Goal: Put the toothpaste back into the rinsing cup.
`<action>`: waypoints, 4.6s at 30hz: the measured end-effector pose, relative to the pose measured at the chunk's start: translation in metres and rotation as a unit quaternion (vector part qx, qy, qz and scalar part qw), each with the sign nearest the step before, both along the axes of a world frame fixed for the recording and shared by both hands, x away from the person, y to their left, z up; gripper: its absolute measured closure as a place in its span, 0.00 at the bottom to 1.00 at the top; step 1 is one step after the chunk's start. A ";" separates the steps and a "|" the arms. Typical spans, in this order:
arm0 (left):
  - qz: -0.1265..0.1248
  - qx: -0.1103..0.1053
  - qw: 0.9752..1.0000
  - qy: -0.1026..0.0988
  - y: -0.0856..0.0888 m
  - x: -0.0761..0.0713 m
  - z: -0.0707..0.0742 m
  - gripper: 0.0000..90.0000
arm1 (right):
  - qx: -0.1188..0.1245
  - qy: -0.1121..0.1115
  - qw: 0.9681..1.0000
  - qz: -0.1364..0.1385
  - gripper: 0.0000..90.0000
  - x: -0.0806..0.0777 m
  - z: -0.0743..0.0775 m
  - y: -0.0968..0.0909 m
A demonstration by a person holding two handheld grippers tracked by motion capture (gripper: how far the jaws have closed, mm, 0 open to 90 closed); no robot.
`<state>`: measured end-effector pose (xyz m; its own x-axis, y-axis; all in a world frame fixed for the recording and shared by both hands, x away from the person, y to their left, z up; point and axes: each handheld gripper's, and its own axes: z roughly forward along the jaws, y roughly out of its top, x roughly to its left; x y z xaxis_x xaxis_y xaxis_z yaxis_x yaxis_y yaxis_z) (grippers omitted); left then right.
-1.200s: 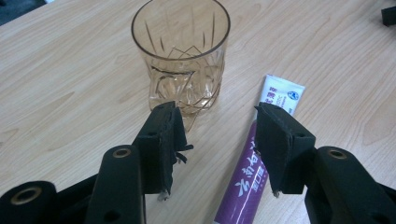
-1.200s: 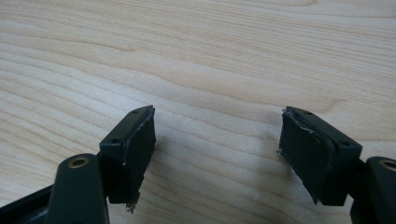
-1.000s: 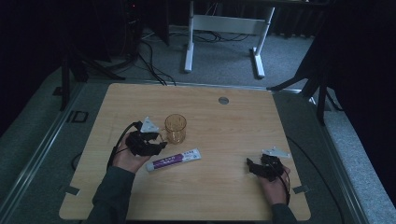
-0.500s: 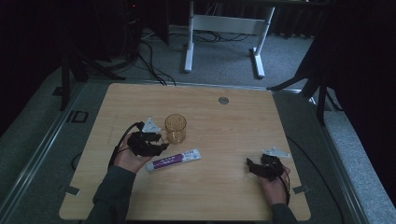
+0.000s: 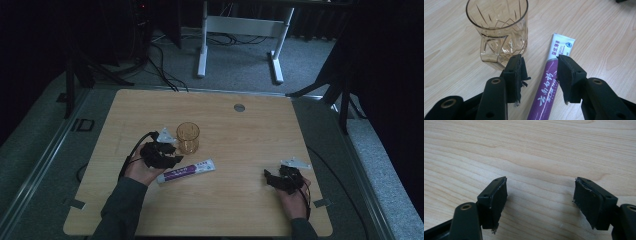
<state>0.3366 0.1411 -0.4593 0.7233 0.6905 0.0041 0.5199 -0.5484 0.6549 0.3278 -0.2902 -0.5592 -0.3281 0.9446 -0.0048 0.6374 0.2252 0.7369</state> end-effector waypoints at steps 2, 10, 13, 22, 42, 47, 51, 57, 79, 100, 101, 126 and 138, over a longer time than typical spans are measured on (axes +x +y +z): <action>-0.001 -0.002 1.000 0.001 -0.001 0.001 -0.001 0.61 | 0.000 0.000 1.000 0.000 0.30 0.000 0.000 0.000; -0.007 0.008 1.000 0.010 -0.005 0.002 0.000 0.61 | 0.000 0.000 1.000 0.000 0.30 0.000 0.000 0.000; -0.009 0.012 1.000 0.013 -0.007 0.003 0.000 0.61 | -0.001 -0.001 1.000 0.001 0.30 0.000 0.000 0.000; -0.014 0.025 0.999 0.020 -0.013 0.006 -0.003 0.61 | -0.001 -0.001 1.000 0.001 0.30 0.000 0.000 0.000; -0.030 0.066 0.997 0.039 -0.025 0.011 -0.004 0.61 | -0.001 -0.001 1.000 0.001 0.30 0.000 0.000 0.000; -0.033 0.077 0.996 0.041 -0.028 0.012 -0.005 0.60 | -0.001 -0.001 1.000 0.001 0.30 0.000 0.000 0.000; -0.034 0.086 0.995 0.046 -0.032 0.012 -0.007 0.60 | -0.001 -0.001 1.000 0.001 0.30 0.000 0.000 0.000; -0.037 0.097 0.993 0.053 -0.034 0.013 -0.010 0.59 | -0.001 -0.001 1.000 0.001 0.30 0.000 0.000 0.000; -0.051 0.139 0.986 0.074 -0.046 0.017 -0.021 0.59 | -0.001 0.000 1.000 0.001 0.30 0.000 0.000 0.000; -0.076 0.193 0.975 0.085 -0.063 0.020 -0.034 0.62 | -0.001 0.000 1.000 0.001 0.30 0.000 0.000 0.000; -0.078 0.194 0.974 0.085 -0.064 0.020 -0.035 0.62 | 0.000 0.000 1.000 0.001 0.30 0.000 0.000 0.000; -0.097 0.226 0.963 0.114 -0.079 0.029 -0.051 0.63 | -0.001 0.000 1.000 0.001 0.30 0.000 0.000 0.000; -0.090 0.233 0.959 0.135 -0.079 0.034 -0.058 0.65 | -0.001 0.000 1.000 0.001 0.30 0.000 0.000 0.000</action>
